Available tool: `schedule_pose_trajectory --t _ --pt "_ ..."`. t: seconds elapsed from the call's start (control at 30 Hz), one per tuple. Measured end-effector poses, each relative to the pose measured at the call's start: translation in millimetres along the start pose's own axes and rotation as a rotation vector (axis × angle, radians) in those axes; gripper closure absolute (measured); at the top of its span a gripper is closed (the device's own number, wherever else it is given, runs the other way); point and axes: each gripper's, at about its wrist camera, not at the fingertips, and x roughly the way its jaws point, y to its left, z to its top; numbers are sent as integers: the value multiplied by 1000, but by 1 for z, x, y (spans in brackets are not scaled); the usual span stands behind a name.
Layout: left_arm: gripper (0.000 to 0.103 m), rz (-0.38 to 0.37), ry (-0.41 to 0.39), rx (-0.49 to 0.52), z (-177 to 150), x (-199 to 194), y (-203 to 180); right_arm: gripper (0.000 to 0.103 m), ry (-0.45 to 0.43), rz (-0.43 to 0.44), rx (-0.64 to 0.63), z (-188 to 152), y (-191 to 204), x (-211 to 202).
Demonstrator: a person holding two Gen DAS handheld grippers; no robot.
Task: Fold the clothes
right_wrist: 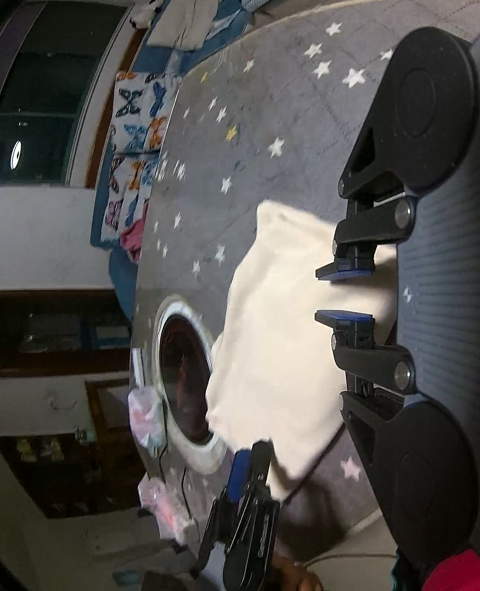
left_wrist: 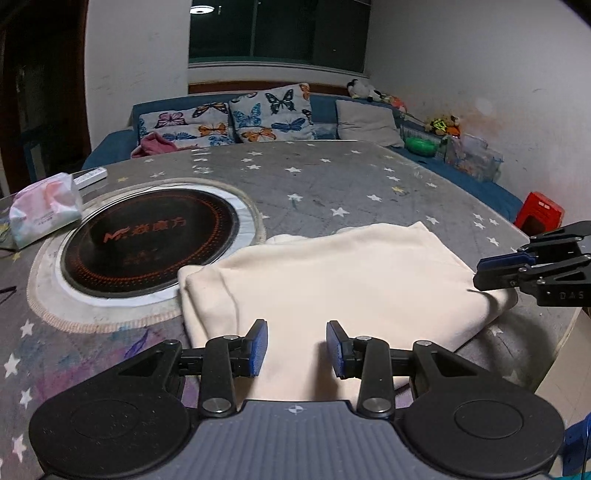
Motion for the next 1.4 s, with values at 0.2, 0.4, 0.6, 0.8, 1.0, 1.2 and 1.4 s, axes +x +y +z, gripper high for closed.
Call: schedule_pose_trajectory --t 0.2,0.4,0.6,0.8,1.0,1.2,1.4 --pt "64 17 0 -19 -5 -8 5 88 24 16 21 -4 -3 7" --pt "64 24 -13 -10 -9 -21 3 88 -28 22 -58 7 11 -9" --pt "63 38 4 -11 -19 -21 4 88 39 42 -91 -5 21 5" --pt "63 42 -3 -14 -20 -26 5 88 38 46 -88 -3 19 0" --pt "63 47 -2 -22 -23 -26 9 88 -1 26 -54 12 9 5" --pt "63 47 6 -29 -25 -27 11 88 44 27 24 12 -13 30" --pt "63 46 10 -37 -25 -25 13 88 -2 13 22 34 -18 31"
